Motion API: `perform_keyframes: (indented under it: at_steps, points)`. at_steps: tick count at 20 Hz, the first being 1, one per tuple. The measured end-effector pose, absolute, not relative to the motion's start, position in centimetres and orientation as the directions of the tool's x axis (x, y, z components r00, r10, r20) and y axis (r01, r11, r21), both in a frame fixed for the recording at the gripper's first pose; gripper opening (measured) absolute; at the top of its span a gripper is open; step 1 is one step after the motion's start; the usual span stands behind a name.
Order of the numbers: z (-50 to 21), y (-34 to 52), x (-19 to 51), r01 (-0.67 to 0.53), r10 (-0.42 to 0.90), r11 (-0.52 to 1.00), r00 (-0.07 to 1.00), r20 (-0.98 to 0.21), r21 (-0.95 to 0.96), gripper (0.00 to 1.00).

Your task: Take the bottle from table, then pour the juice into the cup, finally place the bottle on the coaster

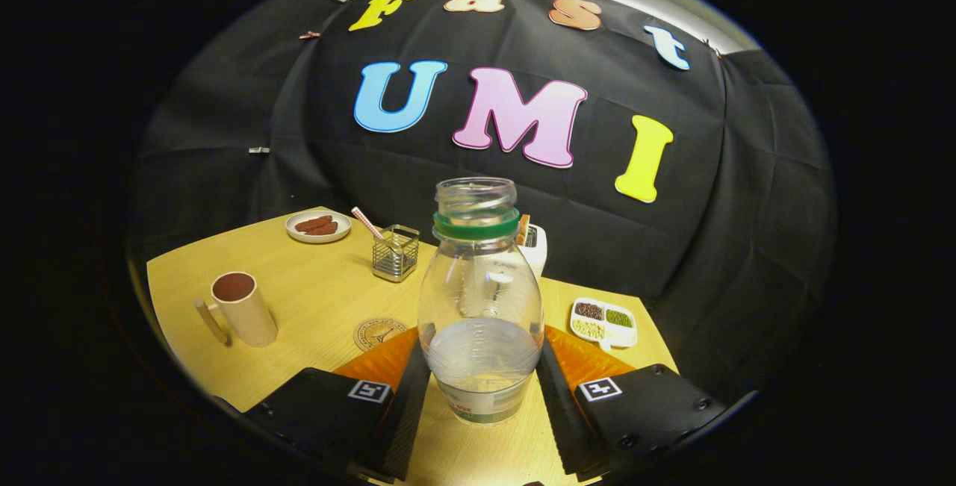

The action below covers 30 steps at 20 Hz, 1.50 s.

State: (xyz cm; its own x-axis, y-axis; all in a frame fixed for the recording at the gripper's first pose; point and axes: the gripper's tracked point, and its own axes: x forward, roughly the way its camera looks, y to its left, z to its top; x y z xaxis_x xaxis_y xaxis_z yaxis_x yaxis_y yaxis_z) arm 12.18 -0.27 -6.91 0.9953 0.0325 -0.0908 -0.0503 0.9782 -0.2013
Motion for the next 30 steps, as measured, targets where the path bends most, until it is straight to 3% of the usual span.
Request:
perform_keyframes:
  at_steps: [7,13,22,30]
  points:
    - [-5.2,2.6,12.0,-0.022,-0.013,0.946,0.994,-0.108,-0.322,0.76]
    - [-5.8,4.3,12.1,0.01,-0.09,0.842,0.988,-0.122,-0.539,0.76]
    - [-6.1,6.5,13.1,0.048,-0.157,0.743,0.982,-0.104,-0.667,0.76]
    - [-7.0,9.9,13.9,0.015,-0.128,0.635,0.988,-0.086,-0.772,0.76]
